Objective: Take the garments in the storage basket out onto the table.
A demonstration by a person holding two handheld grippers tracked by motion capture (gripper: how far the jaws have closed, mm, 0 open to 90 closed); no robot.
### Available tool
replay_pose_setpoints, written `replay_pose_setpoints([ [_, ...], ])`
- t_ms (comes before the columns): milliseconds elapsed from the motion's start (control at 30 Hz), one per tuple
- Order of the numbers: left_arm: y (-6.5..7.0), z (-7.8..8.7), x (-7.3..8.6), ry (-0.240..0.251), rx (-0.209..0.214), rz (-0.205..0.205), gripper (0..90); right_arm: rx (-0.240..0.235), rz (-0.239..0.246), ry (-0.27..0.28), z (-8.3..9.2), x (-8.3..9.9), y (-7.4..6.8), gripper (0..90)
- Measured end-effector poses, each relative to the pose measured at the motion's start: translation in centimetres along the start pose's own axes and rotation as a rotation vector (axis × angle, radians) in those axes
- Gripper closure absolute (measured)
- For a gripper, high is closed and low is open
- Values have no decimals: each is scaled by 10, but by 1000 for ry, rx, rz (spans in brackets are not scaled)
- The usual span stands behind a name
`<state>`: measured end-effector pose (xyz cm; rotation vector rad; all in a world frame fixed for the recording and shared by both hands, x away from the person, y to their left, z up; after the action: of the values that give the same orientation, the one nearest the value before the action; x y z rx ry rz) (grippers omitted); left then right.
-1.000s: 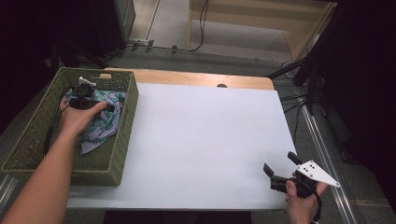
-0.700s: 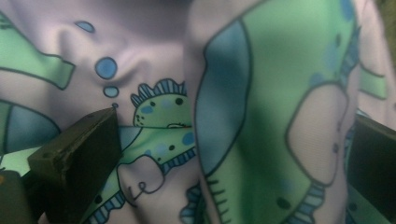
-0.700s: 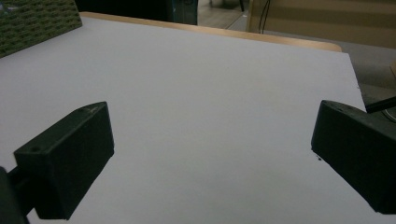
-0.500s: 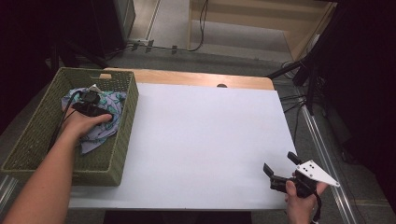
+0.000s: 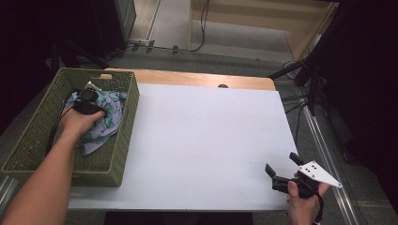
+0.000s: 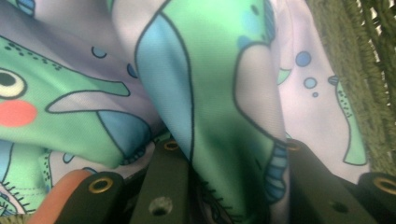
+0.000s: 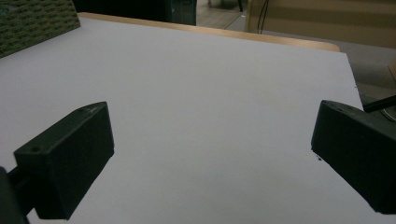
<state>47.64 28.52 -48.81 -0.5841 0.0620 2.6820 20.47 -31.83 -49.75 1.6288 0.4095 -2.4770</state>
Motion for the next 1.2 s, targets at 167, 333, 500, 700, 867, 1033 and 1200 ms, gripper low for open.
replay_pose_setpoints([
  [167,4,12,-7,107,12,24,749,-2,2,1,0,0,0,0],
  [333,7,24,-11,203,34,34,753,0,4,8,1,-1,0,0],
  [500,8,41,-14,306,12,36,754,-1,1,8,1,-1,-1,0],
  [700,12,61,-15,454,-19,59,754,-1,3,13,1,-2,-2,0],
  [867,12,73,-14,530,-53,107,754,-3,1,14,1,-2,-2,0],
  [1033,9,80,-11,571,-97,147,754,-5,1,15,1,-2,-2,0],
  [1200,6,88,-10,617,-124,168,754,-6,2,17,1,-2,-2,0],
])
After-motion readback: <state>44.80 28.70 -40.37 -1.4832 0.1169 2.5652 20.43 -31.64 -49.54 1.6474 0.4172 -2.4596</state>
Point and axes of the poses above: each handheld gripper's, and its own axes: z roughly backward along the jaws, x roughly out of its underside, y roughly to its right, the point moved 4 cm from there along -z, roughly forward along the jaws, and after that the axes turned 5 degrees about -z, right-handed, at the moved point
